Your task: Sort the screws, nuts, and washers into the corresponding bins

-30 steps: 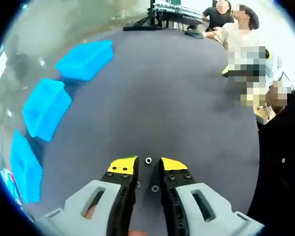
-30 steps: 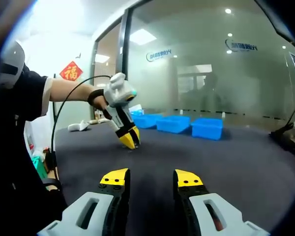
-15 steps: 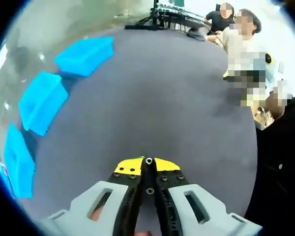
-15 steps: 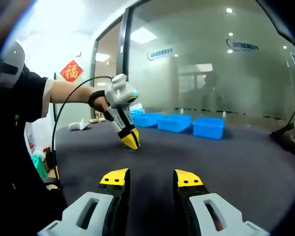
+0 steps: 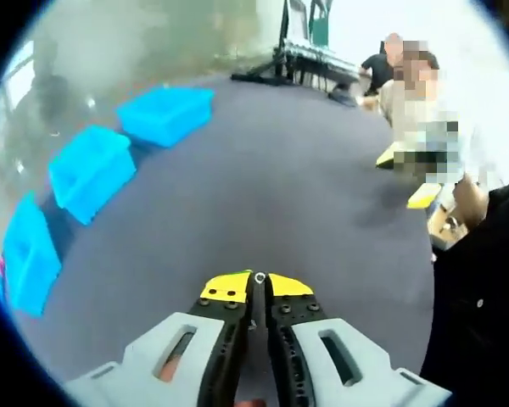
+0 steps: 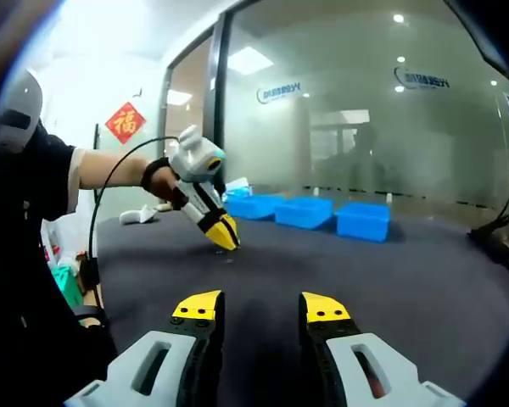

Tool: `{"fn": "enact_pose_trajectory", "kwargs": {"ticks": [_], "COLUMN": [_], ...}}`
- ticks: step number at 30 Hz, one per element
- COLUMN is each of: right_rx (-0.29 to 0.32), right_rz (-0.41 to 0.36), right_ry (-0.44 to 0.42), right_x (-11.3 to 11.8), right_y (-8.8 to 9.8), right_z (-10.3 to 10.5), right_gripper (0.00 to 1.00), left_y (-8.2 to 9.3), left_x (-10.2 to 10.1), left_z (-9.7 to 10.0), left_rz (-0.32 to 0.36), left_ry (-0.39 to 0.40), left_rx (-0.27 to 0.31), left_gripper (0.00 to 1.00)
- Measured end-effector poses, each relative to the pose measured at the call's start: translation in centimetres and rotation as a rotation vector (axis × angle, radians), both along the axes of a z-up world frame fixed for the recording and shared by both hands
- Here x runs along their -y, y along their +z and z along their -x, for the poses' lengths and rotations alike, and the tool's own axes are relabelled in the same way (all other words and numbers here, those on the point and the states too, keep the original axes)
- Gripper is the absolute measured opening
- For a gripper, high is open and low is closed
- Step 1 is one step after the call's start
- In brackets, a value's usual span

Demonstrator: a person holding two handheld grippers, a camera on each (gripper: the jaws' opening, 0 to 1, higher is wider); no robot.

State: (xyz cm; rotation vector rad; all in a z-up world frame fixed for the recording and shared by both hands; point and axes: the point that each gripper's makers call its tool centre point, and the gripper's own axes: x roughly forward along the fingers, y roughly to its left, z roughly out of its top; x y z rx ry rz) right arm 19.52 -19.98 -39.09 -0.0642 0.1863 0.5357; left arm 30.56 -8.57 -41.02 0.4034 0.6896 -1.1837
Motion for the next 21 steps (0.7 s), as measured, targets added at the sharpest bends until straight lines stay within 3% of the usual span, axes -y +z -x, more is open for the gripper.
{"fn": "enact_pose_trajectory", "kwargs": {"ticks": [3, 7, 10, 17, 21], "right_rx": [0.000, 0.001, 0.001, 0.003, 0.005], "right_rz": [0.003, 0.003, 0.003, 0.006, 0.006], "right_ry": [0.003, 0.003, 0.006, 0.016, 0.016], "right_x": [-0.1, -0.2, -0.4, -0.9, -0.8], "right_y": [0.0, 0.1, 0.1, 0.4, 0.6], "right_z": [0.0, 0.0, 0.0, 0.1, 0.1], "right_gripper": [0.32, 0.32, 0.32, 0.32, 0.32], "left_y": [1.3, 4.0, 5.6, 8.9, 10.3], "left_x": [-0.4, -0.4, -0.9, -2.2, -4.0], "left_z": [0.3, 0.8, 0.6, 0.9, 0.2], "left_rz": [0.046, 0.138, 0.171, 0.324, 0.421], "left_ry": [0.033, 0.056, 0.084, 0.192, 0.297], "left_rx": [0.030, 0.131, 0.218, 0.295, 0.295], "left_gripper": [0.03, 0.03, 0.03, 0.03, 0.03]}}
